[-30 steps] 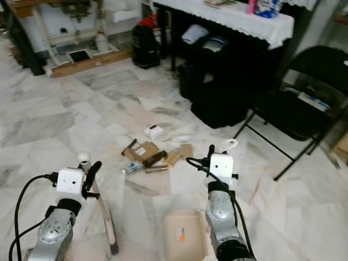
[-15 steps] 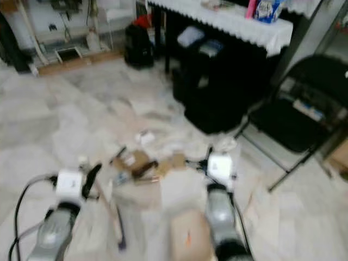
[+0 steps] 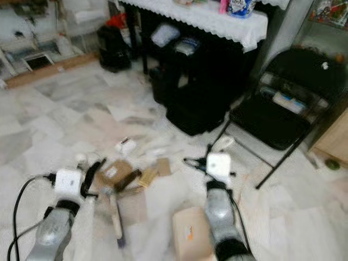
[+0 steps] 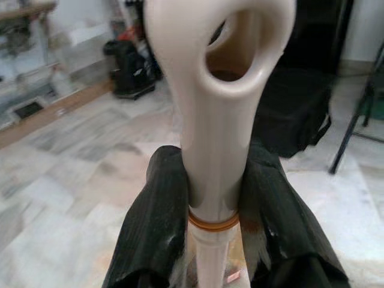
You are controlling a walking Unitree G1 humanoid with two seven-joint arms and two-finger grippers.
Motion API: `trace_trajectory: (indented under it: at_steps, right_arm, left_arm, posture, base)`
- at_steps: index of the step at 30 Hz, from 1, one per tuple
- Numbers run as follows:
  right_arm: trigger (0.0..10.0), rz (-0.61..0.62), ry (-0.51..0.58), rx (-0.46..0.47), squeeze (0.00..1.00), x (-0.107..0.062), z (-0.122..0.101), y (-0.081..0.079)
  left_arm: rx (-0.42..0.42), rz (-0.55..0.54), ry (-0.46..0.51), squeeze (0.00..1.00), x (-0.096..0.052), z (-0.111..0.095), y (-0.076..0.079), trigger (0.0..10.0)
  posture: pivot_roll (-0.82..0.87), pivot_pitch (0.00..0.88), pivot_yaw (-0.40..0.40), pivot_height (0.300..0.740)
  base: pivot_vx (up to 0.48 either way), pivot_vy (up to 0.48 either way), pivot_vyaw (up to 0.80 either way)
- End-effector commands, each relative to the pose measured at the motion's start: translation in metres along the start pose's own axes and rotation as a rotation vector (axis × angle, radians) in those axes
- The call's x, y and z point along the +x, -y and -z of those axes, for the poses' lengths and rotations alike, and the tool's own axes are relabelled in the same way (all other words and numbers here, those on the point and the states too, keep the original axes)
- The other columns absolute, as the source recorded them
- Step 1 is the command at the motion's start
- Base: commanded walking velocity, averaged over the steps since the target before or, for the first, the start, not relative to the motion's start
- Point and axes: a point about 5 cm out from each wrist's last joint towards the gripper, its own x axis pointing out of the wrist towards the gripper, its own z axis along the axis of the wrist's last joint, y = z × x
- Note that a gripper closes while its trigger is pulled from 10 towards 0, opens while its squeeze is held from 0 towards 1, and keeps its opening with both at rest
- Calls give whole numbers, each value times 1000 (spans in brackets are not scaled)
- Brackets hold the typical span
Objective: Sweep floor
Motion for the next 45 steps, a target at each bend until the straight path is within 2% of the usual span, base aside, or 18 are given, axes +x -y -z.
trace_trajectory:
  at_steps: [1, 14, 20, 28, 45]
  right_arm:
    - [10000, 16, 31, 3, 0, 3, -5, 6]
    - [10000, 14, 31, 0, 0, 2, -5, 5]
    - [10000, -11, 38, -28, 0, 2, -5, 3]
    - [10000, -20, 43, -37, 0, 1, -5, 1]
    - [10000, -7, 25, -31, 0, -1, -1, 3]
  left_arm:
    - [12, 2, 32, 0, 2, -6, 0, 10000]
    - [16, 3, 32, 0, 2, -7, 0, 10000]
    - [16, -9, 38, 0, 1, -8, -3, 10000]
    - [18, -8, 41, 0, 2, -8, -3, 10000]
    - [15, 0, 52, 0, 3, -10, -1, 10000]
  posture:
    - [178, 16, 3, 740]
    - [178, 20, 5, 740]
    - [179, 22, 4, 740]
    - [178, 23, 5, 740]
    - [177, 30, 8, 740]
  base:
    - [326, 0, 0]
    - [312, 0, 0]
    - [0, 0, 0]
    - [0, 0, 687]
    - [0, 0, 0]
